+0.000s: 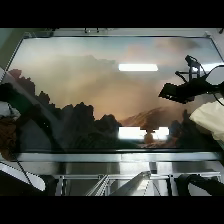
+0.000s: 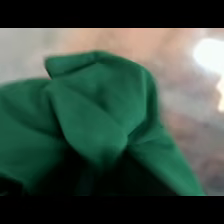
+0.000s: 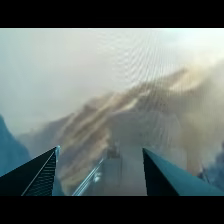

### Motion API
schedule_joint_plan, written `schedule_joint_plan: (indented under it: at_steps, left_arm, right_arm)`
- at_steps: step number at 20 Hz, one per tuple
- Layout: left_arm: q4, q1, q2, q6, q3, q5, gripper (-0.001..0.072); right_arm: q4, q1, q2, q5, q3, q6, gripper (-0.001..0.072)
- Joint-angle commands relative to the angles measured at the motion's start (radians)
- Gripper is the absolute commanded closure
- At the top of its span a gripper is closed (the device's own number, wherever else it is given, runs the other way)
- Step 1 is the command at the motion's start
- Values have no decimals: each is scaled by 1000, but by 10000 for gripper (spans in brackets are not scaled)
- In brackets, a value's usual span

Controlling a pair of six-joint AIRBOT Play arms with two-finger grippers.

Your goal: Fold the shirts.

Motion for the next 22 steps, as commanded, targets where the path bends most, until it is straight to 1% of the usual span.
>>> schedule_joint_plan:
  at_steps: [1, 2, 3, 4, 6, 7, 8, 9, 11, 14, 16, 17, 19, 20, 22]
  left_arm:
    - [-21, -59, 8, -2, 11, 61, 690]
    - [-64, -82, 35, 9, 11, 60, 690]
    - [-153, -107, 75, 43, 11, 58, 690]
    - [-276, -134, 119, 73, 11, 53, 690]
    - [-596, -200, 211, 133, 57, 70, 690]
    - [-742, -245, 253, 140, 112, 99, 689]
    - [-841, -299, 292, 140, 180, 124, 690]
    - [-872, -357, 330, 140, 237, 134, 689]
    - [-857, -478, 419, 140, 264, 115, 689]
    - [-845, -618, 538, 140, 93, 82, 686]
    - [-763, -698, 556, 140, -13, 90, 683]
    - [-706, -745, 550, 140, -65, 88, 634]
    - [-614, -832, 513, 140, -156, 77, 171]
    - [-596, -869, 480, 139, -194, 76, -13]
    - [-597, -921, 406, 138, -246, 78, -8]
  right_arm:
    - [11, 1, -24, -10, 0, 0, 117]
    - [20, 1, -30, -10, 0, 0, 117]
    - [27, 1, -35, -10, 0, 0, 117]
    - [30, 1, -41, -10, 0, 0, 118]
    - [29, 1, -55, -10, 0, 0, 117]
    - [29, 1, -63, -10, 0, 0, 117]
    - [29, 1, -68, -10, 0, 0, 117]
    - [29, 1, -73, -11, 0, 0, 117]
    - [25, -2, -78, -11, 0, 0, 118]
    - [21, -10, -78, -8, 0, -4, 117]
    - [14, -10, -78, -2, 0, -4, 117]
    - [14, -9, -78, 4, 0, -4, 117]
    - [14, -9, -78, 22, 0, -5, 117]
    - [15, -9, -78, 28, 0, -15, 117]
    - [14, -9, -76, 53, 0, -19, 117]
